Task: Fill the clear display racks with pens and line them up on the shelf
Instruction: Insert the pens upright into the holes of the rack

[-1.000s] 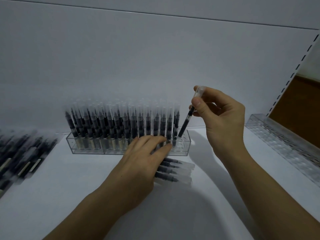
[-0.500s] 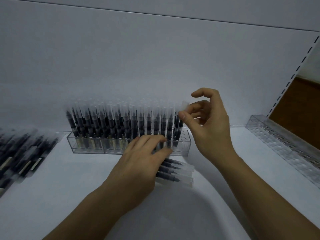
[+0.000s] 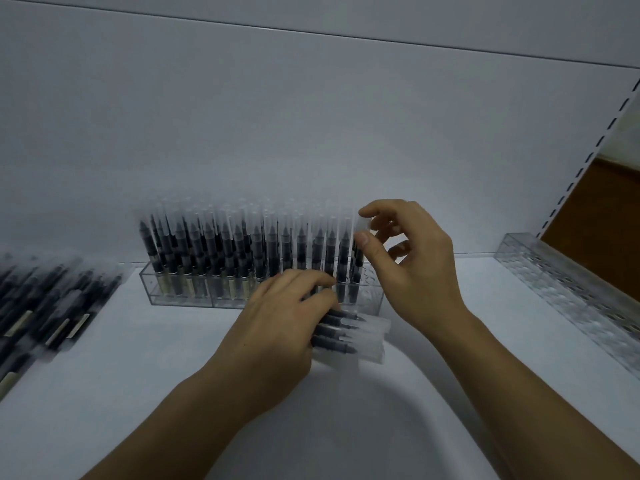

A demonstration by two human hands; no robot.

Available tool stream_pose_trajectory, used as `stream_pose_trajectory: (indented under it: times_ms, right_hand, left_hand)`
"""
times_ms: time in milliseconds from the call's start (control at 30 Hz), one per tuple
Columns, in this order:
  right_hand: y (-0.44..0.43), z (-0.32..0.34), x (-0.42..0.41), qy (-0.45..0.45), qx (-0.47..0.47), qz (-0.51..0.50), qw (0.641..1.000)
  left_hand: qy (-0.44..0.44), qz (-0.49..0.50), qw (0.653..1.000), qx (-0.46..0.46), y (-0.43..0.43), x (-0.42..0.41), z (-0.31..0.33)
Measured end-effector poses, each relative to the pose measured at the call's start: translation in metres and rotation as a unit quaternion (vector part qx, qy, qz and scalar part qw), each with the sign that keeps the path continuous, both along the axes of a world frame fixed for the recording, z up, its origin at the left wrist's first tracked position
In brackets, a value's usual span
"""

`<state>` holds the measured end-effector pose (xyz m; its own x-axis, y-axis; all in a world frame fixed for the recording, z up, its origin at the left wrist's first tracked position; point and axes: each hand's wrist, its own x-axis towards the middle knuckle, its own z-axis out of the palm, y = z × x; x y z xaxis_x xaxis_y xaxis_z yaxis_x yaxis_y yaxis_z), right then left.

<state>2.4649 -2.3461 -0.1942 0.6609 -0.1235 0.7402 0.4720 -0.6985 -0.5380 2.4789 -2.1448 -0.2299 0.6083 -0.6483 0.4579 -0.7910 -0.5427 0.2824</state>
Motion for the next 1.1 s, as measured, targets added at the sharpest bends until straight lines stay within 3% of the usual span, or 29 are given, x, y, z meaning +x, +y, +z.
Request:
stream_pose_trajectory:
  times_ms: [167, 233, 333, 433, 600, 933, 1033, 1100]
  right_hand:
    - [0.002, 0.01, -0.009, -0.03, -0.03, 0.041, 0.998]
    - [0.004, 0.014, -0.013, -0.033, -0.064, 0.069, 0.995]
    - [0.01, 0.014, -0.017, 0.013, -0.027, 0.155, 0.988]
    - [0.012, 0.014, -0.018, 0.071, 0.015, 0.215, 0.974]
    - [0.012, 0.013, -0.017, 0.11, 0.047, 0.223, 0.967]
    - [0.006, 0.025, -0.015, 0.089, 0.225, 0.221, 0.945]
    - [0.003, 0.03, -0.014, 0.084, 0.285, 0.214, 0.931]
    - [-0.001, 0.033, -0.013, 0.081, 0.324, 0.192, 0.923]
  left_hand:
    - [0.098, -0.033, 0.984, -0.145, 0.006, 0.001, 0.008]
    - [0.138, -0.036, 0.967, -0.213, 0.005, 0.0, 0.009]
    - [0.22, -0.055, 0.93, -0.29, 0.002, -0.004, 0.01]
    - [0.303, -0.087, 0.908, -0.276, -0.002, -0.009, 0.015]
    - [0.406, -0.148, 0.867, -0.251, -0.004, -0.014, 0.016]
    - [0.383, -0.105, 0.863, -0.313, -0.006, -0.01, 0.013]
    - [0.318, -0.079, 0.903, -0.278, -0.003, -0.009, 0.008]
    - [0.207, -0.055, 0.953, -0.215, 0.001, -0.008, 0.006]
